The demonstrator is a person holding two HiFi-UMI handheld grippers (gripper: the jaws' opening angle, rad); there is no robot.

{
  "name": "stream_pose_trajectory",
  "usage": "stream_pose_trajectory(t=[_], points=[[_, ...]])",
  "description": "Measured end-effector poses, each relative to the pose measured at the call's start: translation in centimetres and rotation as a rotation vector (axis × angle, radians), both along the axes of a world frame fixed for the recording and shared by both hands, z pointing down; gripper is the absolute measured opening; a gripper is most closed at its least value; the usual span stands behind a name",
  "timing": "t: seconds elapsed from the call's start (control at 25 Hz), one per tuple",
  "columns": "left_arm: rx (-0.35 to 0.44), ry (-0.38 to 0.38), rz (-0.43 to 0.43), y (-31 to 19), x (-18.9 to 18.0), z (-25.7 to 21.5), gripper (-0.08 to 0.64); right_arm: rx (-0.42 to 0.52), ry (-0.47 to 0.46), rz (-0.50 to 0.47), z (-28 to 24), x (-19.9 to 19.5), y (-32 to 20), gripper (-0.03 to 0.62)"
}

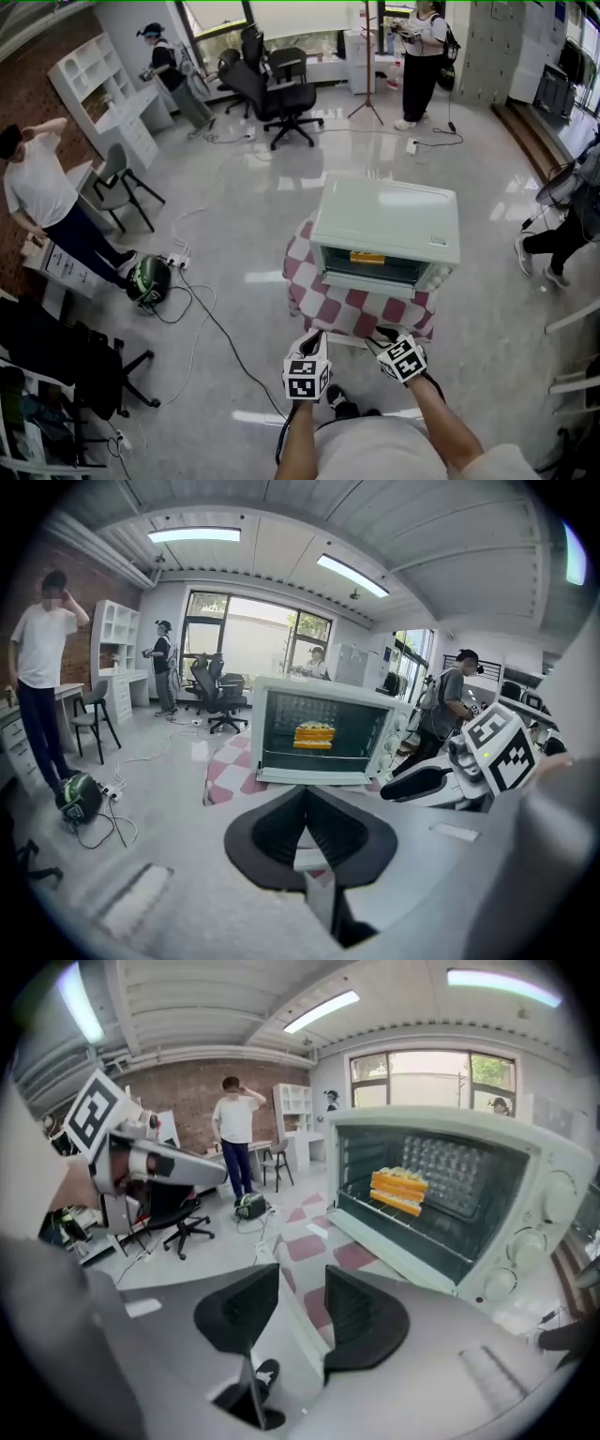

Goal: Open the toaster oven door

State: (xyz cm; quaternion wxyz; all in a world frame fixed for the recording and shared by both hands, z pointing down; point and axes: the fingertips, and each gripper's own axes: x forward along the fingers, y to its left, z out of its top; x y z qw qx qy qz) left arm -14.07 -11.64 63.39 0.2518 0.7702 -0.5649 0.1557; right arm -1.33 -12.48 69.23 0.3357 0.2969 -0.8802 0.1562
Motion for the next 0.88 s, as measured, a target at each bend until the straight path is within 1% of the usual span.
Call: stream_pose_trajectory(t=[0.12,0.24,0.32,0.4,0.52,0.6,0.72,0.88], points=[[0.007,0.009,-0.012,0.7,0.8,-0.6,0.006,0.065,-0.077,0.092,-2.4,1.2,1.0,0.153],[0.011,-0.038,0.012,1.2,2.1,-0.8,0.005,0.108,-0.094,0.117,-3.4,2.4,2.5,0.149],[0.015,-0.047,0.026,1.5,3.1,-1.0,0.006,0.109,-0.107,0.145,-3.8,3.4,3.5,0.149],[0.023,-0.031,0.032,1.8,4.1,-1.4,0.006,0.111,-0.125,0.181,-4.2,4.6,4.4,0.147],[0.033,-0.022,0.052,2.5,5.9,-1.6,0.006,0.153,-0.145,0.242,-5.0,6.6,5.1,0.122],[0.031,-0.003,0.073,3.0,7.2,-1.7,0.006,0.166,-0.153,0.272,-5.3,7.7,5.6,0.118],[0.033,0.041,0.096,3.7,8.8,-2.4,0.005,0.169,-0.166,0.295,-5.9,8.7,6.7,0.112],[0.046,0.063,0.109,4.6,10.2,-3.1,0.005,0.177,-0.185,0.31,-6.6,9.6,8.3,0.098]])
